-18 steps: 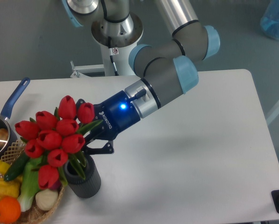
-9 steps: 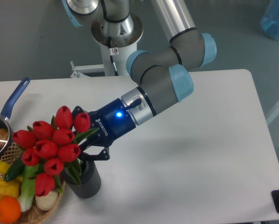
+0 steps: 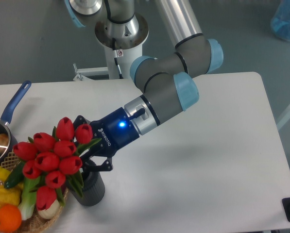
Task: Insert the flowers into the vase
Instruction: 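Lower the tulip stems into the black vase opening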
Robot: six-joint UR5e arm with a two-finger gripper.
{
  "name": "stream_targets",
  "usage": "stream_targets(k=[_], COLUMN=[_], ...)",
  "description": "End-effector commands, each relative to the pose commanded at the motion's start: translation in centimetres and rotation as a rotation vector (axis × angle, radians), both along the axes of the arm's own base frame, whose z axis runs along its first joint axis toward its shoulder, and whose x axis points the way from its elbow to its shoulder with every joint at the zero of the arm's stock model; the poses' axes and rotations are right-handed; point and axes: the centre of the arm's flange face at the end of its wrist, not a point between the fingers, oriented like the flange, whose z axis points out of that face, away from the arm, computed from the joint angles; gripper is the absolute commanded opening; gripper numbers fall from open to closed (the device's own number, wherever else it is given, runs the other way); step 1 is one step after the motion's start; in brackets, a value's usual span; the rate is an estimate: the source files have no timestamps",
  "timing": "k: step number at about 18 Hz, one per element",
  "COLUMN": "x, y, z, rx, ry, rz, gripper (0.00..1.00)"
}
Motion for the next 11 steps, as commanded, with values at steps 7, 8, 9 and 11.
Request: stream_targets(k=[7,8,9,11], x=[1.4,1.9,2.2,2.2], y=[0.0,0.0,0.1,0.0], z=[-4.0,-4.6,-5.0,-5.4], rx=[-0.064,-0.066,-0.064,-0.068], ry=[0.042,0.05,0.056,0.053], rz=[-0.004,-0.012,-0.018,-0.019], gripper=[0.0,0.0,0.0,0.0])
